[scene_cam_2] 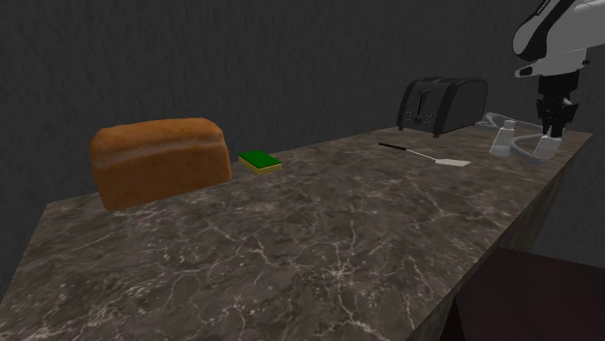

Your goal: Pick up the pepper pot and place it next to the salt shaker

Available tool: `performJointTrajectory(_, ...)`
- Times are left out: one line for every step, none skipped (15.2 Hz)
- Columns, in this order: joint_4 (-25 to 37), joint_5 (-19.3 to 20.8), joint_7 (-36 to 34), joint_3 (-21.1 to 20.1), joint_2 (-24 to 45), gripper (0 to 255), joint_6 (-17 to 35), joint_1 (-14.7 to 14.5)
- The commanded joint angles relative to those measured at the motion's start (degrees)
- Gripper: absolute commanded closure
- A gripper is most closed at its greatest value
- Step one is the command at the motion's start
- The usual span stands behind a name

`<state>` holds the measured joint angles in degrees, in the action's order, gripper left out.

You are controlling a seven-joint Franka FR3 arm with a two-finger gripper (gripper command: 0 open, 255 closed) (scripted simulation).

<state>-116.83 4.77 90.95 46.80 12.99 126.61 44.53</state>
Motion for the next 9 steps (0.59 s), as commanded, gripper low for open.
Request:
performJointTrajectory(0.0,0.0,0.0,0.0,0.0,0,0.0,0.0)
performJointTrajectory(0.0,0.0,0.0,0.0,0.0,0,0.0,0.0)
performJointTrajectory(0.0,0.0,0.0,0.0,0.0,0,0.0,0.0)
performJointTrajectory(0.0,0.0,0.0,0.0,0.0,0,0.0,0.0)
performJointTrajectory(0.0,0.0,0.0,0.0,0.0,0,0.0,0.0)
performJointTrajectory(0.0,0.0,0.0,0.0,0.0,0,0.0,0.0)
performJointTrajectory(0.8,0.9,-0.6,0.3,-1.2,0,-1.8,-0.6)
performJointTrajectory(1.8,1.7,-1.2,0.4,-2.3,0,-3.7,-1.2)
performJointTrajectory(2.8,2.5,-1.8,0.6,-3.4,0,-5.5,-1.8)
